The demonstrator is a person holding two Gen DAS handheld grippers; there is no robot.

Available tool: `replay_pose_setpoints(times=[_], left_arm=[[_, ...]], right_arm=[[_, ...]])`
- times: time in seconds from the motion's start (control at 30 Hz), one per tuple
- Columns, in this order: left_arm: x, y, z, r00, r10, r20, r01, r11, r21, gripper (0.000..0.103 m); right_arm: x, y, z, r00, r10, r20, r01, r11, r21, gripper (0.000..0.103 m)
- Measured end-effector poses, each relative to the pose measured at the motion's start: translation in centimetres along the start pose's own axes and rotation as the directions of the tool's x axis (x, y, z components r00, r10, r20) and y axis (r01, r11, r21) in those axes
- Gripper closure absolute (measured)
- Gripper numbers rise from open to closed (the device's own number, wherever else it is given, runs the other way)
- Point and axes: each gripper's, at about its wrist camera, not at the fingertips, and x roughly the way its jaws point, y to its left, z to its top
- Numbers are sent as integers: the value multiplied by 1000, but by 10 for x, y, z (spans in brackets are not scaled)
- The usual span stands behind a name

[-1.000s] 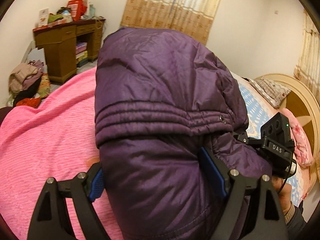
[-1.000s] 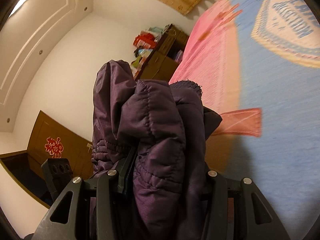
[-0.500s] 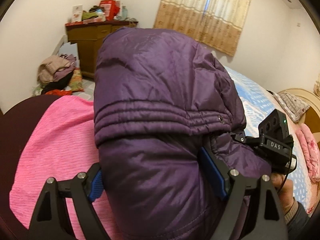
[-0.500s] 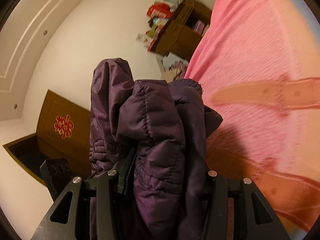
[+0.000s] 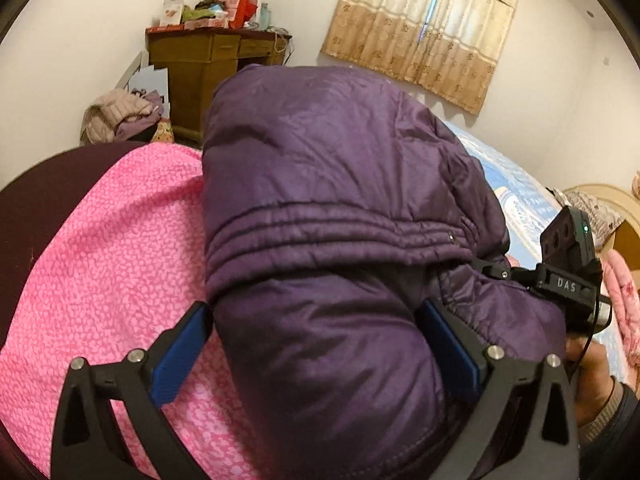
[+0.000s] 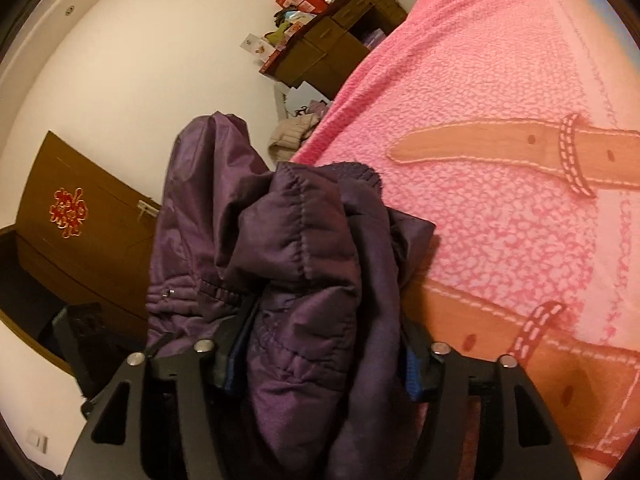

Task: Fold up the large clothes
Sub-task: 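Set the folded jacket down on the pink quilt and open both tools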

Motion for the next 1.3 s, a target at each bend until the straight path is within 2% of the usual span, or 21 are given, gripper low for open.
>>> replay_pose_setpoints(times=[0.07,0.2,0.23,0.33,0.43,0.47,0.6,0.67,0.97,1.2,1.3], left_arm=[[-10,-5,-1,999,30,11,-30,1000,4,0],[-52,-15,4,989,97,112,-109,988,105,0],[-63,-21,3,985,103,141,-122,984,132,0],[-76,-25,1,979,101,177,-130,979,159,0],[-85,-23,3,975,85,207,-119,980,158,0],[-90,-20,0,975,73,211,-107,982,155,0],[-101,-24,1,972,60,226,-98,982,160,0],[-107,-24,4,970,46,241,-86,984,157,0],[-123,-30,3,962,27,271,-74,984,164,0],[-115,-30,3,972,43,231,-84,982,171,0],[-115,-30,4,965,88,249,-132,977,166,0]], right_arm=[[-13,11,0,999,-35,39,36,999,-22,38],[-67,51,-12,980,-98,174,116,989,-94,36],[-79,64,-15,969,-124,214,152,981,-121,36],[-110,110,-31,914,-219,341,304,927,-218,32],[-134,145,-56,876,-245,414,380,881,-282,28],[-138,154,-62,870,-251,424,396,868,-298,28],[-153,175,-78,863,-253,437,419,843,-337,28],[-167,179,-85,861,-245,445,415,846,-336,28],[-169,200,-97,863,-216,456,402,842,-360,27],[-168,204,-101,866,-210,454,397,842,-367,27],[-170,205,-102,863,-209,460,397,844,-362,27]])
